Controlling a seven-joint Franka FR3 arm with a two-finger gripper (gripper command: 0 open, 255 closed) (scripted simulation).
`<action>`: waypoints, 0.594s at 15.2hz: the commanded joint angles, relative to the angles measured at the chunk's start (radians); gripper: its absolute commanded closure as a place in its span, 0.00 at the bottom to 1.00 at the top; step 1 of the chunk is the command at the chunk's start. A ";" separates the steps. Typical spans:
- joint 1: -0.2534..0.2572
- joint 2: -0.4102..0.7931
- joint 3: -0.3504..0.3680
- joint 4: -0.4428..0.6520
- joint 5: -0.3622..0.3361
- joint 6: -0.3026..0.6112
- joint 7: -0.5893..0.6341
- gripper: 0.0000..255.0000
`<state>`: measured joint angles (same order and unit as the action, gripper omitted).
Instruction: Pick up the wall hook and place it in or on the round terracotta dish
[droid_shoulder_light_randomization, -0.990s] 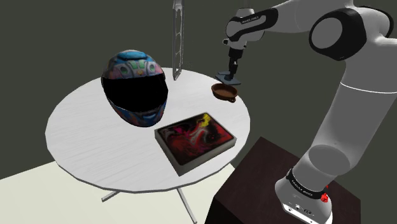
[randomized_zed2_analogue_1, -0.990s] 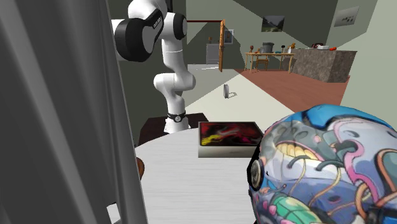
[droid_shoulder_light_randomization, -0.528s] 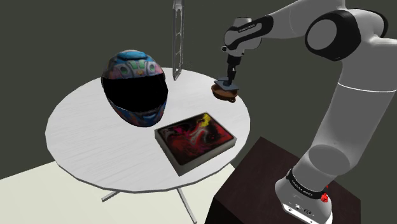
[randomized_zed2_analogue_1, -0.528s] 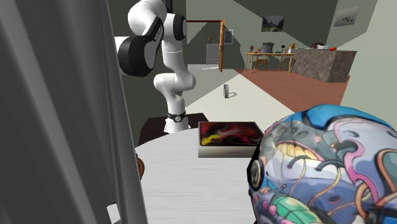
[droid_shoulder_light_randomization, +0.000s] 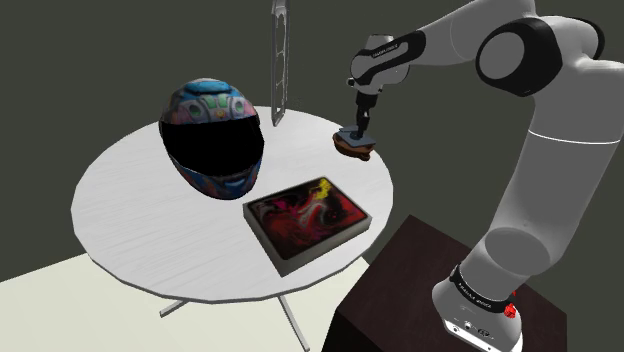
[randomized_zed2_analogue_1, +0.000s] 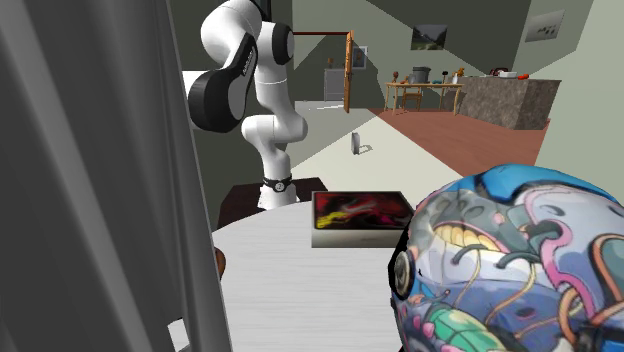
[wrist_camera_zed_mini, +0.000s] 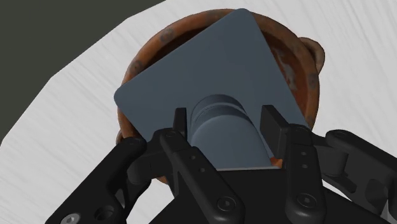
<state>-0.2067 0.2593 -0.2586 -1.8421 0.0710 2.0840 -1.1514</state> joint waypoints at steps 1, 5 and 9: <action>-0.001 0.001 -0.001 -0.001 0.000 0.000 0.000 1.00; -0.001 0.001 -0.001 -0.001 0.000 0.000 0.000 0.00; -0.001 0.001 0.000 -0.001 0.000 0.000 0.000 0.00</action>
<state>-0.2073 0.2599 -0.2591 -1.8429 0.0707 2.0840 -1.1516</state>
